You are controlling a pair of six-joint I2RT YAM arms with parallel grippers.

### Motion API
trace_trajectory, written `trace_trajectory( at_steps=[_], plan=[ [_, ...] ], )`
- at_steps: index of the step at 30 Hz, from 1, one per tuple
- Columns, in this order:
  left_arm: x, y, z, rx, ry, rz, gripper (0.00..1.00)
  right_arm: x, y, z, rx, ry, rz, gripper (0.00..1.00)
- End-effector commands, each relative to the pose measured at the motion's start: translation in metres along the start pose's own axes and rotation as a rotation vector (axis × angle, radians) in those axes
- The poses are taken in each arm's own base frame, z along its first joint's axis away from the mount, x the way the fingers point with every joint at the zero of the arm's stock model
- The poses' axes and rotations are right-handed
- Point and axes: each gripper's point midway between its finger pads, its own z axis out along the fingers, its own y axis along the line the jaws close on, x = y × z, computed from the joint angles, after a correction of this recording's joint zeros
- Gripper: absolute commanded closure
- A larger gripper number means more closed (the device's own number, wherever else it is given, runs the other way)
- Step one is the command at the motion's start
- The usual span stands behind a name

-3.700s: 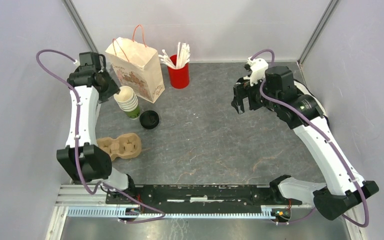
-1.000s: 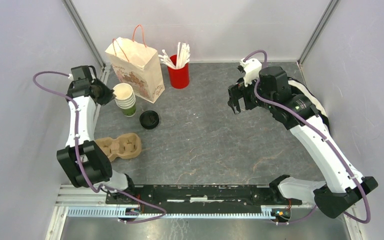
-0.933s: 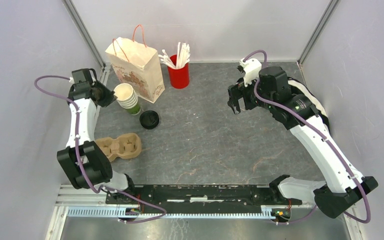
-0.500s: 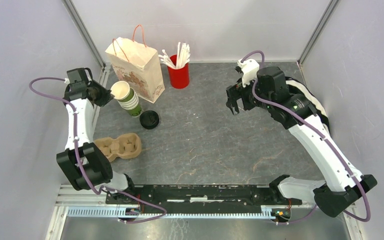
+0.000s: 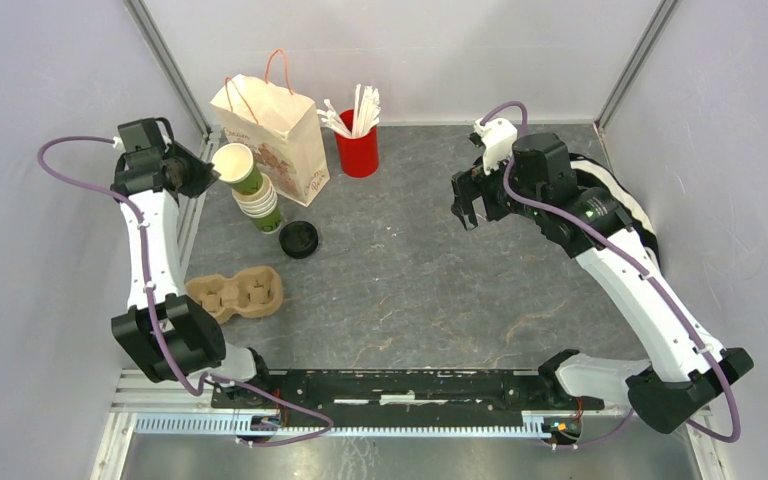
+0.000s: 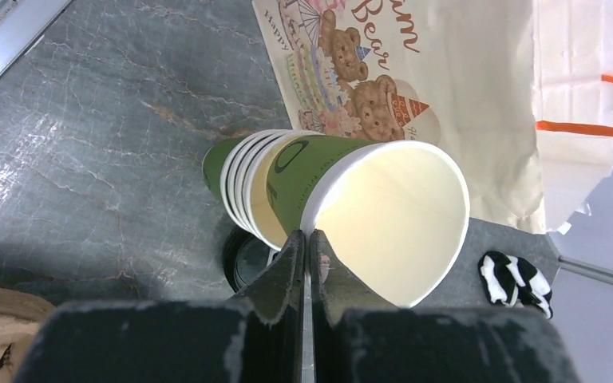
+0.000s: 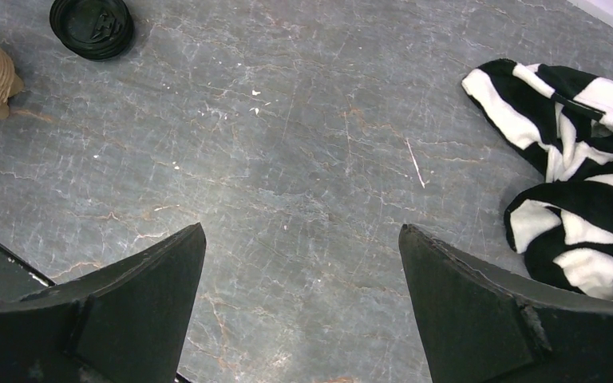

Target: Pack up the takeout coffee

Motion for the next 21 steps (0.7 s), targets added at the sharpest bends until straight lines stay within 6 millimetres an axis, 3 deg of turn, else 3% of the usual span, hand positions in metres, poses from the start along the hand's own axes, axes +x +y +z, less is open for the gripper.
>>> trace_trajectory(
  at_steps=[1, 6, 9, 12, 17, 21],
  plan=[
    [-0.015, -0.024, -0.039, 0.047, -0.052, -0.007, 0.98, -0.026, 0.003, -0.009, -0.009, -0.083, -0.006, 0.02],
    [-0.026, -0.055, -0.078, 0.144, -0.102, 0.048, 0.98, -0.024, 0.006, -0.011, -0.025, -0.087, -0.002, 0.02],
    [-0.002, -0.099, -0.097, 0.293, -0.088, 0.143, 0.98, -0.025, 0.009, -0.013, -0.040, -0.095, 0.000, 0.02],
    [0.062, -0.141, -0.103, 0.368, -0.009, 0.287, 0.98, -0.029, 0.011, -0.017, -0.047, -0.111, 0.005, 0.02],
    [0.169, -0.158, -0.095, 0.384, 0.115, 0.406, 0.98, -0.032, 0.006, -0.035, -0.015, -0.145, 0.016, 0.02],
    [0.267, -0.176, -0.098, 0.456, 0.244, 0.511, 0.98, -0.023, -0.001, -0.056, 0.032, -0.163, 0.039, 0.02]
  ],
)
